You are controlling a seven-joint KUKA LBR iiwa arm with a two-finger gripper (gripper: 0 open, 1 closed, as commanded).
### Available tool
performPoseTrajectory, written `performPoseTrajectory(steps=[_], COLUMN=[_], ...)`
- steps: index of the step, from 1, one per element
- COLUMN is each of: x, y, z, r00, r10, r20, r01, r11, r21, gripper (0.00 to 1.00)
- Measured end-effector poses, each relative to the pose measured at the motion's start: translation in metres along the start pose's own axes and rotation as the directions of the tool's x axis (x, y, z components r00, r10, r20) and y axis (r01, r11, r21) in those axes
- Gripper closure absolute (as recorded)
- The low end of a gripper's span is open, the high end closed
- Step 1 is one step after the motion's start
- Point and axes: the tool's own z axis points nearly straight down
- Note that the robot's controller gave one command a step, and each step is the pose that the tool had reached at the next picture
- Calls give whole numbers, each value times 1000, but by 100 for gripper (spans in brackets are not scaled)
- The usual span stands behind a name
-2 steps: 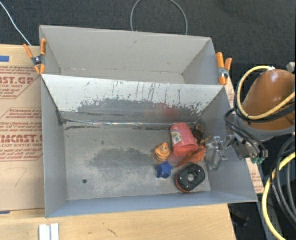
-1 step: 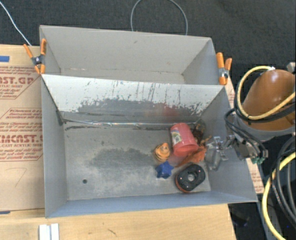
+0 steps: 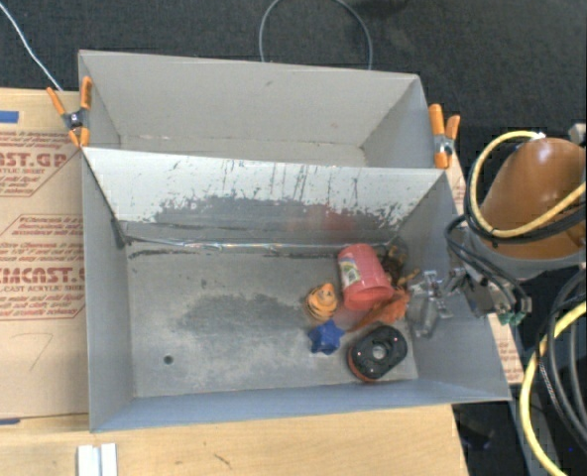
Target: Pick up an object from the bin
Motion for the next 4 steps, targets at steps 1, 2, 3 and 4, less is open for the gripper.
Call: performPoseTrajectory(steps=[1, 2, 3, 4], x=[0, -63, -80, -80], y=[0, 67, 67, 66], z=[0, 37, 46, 46], r00=[1000, 989, 949, 949], r10=[0, 145, 314, 314], r20=[0, -3, -15, -13], r01=[0, -145, -314, -314], r11=[1000, 989, 949, 949], r21=[0, -4, -4, -3], gripper=[100, 100, 100, 100])
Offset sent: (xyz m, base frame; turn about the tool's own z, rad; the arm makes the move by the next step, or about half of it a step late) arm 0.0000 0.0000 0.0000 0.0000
